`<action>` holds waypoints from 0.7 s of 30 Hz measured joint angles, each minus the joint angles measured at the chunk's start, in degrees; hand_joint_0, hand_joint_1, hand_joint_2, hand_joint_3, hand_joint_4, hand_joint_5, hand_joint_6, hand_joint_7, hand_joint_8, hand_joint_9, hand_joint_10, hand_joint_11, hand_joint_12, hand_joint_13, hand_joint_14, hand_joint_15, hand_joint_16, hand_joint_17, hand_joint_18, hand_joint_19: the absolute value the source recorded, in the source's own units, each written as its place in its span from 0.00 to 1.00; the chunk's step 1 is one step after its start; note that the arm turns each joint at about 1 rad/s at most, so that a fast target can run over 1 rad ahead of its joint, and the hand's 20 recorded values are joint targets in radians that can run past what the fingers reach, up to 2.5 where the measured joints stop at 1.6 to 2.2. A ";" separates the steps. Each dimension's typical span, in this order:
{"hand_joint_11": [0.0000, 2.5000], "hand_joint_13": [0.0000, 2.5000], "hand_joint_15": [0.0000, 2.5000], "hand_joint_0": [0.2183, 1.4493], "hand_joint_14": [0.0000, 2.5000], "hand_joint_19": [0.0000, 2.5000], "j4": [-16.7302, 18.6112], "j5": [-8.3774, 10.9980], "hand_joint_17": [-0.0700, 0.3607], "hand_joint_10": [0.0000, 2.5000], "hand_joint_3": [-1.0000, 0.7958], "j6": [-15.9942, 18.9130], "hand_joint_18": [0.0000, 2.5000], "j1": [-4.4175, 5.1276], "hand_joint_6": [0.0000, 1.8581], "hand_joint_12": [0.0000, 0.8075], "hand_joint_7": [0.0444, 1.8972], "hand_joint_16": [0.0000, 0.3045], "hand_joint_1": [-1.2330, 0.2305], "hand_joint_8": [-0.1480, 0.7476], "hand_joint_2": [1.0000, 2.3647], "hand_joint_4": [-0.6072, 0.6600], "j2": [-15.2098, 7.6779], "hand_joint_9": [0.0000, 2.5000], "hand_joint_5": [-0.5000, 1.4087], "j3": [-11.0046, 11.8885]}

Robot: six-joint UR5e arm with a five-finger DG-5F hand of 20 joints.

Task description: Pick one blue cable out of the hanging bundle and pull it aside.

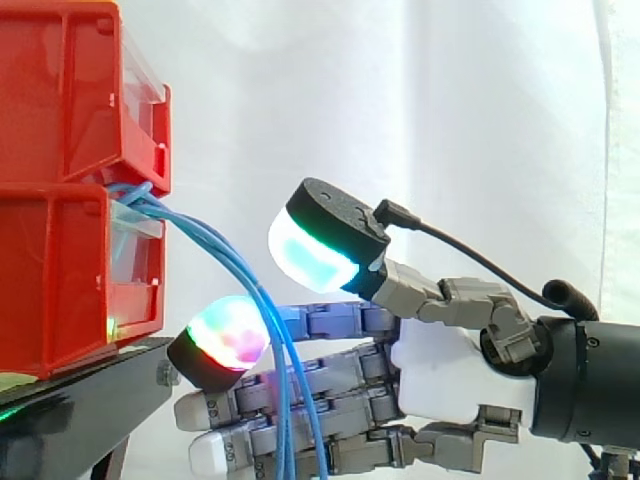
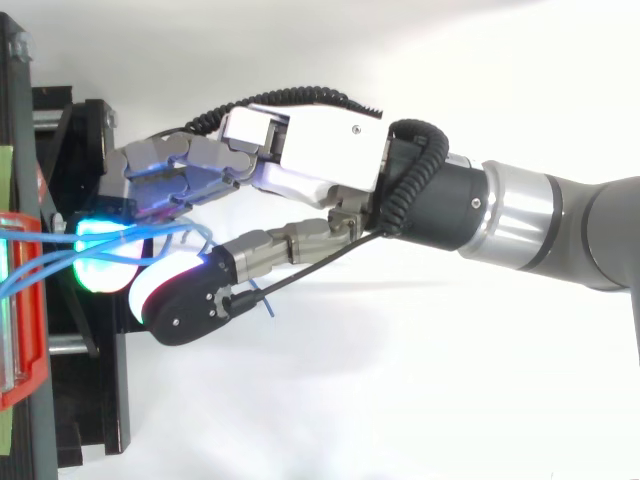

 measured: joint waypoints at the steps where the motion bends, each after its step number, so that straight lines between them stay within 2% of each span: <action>1: 0.08 0.25 0.11 0.25 0.00 0.09 0.01 -0.20 0.38 0.00 0.29 0.02 0.18 -0.12 0.27 0.41 0.58 0.14 0.44 0.47 0.00 0.68 0.00 0.28 0.21 0.00; 6: 0.08 0.25 0.11 0.25 0.00 0.09 0.09 -1.05 0.38 0.00 0.29 0.05 0.18 -0.66 0.27 0.41 0.59 0.14 0.44 0.47 0.00 0.68 -0.01 0.28 0.21 0.00; 16: 0.08 0.25 0.11 0.27 0.00 0.09 0.15 -1.34 0.37 0.00 0.32 0.44 0.17 -1.15 0.27 0.40 0.67 0.13 0.44 0.47 0.01 0.64 -0.01 0.28 0.22 0.03; 19: 0.09 0.25 0.11 0.29 0.00 0.09 0.11 -1.62 0.37 0.00 0.35 0.80 0.17 -1.38 0.32 0.39 0.63 0.13 0.43 0.46 0.01 0.62 -0.01 0.28 0.21 0.10; 21: 0.10 0.25 0.11 0.30 0.00 0.10 0.08 -1.98 0.37 0.00 0.38 1.01 0.18 -1.56 0.36 0.39 0.56 0.13 0.43 0.46 0.01 0.62 0.00 0.28 0.20 0.15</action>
